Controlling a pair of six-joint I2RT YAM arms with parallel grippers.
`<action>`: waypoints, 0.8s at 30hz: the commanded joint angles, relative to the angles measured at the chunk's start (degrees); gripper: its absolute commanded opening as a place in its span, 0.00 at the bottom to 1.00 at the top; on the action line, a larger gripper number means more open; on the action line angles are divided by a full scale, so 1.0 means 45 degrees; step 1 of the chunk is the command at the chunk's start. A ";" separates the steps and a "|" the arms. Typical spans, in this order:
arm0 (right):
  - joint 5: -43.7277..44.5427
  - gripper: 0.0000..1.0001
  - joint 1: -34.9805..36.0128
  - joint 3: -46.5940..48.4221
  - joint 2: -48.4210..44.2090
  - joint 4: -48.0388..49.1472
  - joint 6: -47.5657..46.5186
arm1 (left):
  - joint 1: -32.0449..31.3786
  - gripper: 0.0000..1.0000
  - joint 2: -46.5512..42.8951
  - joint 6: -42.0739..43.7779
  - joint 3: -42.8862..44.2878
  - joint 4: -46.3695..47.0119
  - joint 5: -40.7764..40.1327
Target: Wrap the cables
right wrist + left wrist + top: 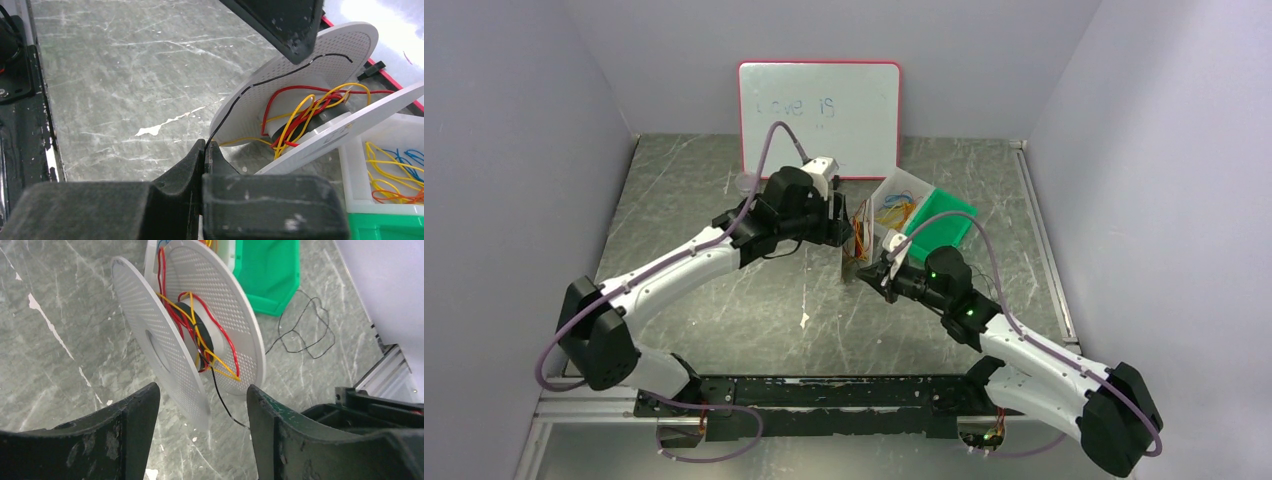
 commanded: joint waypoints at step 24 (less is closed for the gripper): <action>0.2506 0.00 0.1404 -0.0638 0.0526 0.1988 -0.1689 | -0.1092 0.64 0.2926 0.0256 0.3998 -0.4205 -0.4096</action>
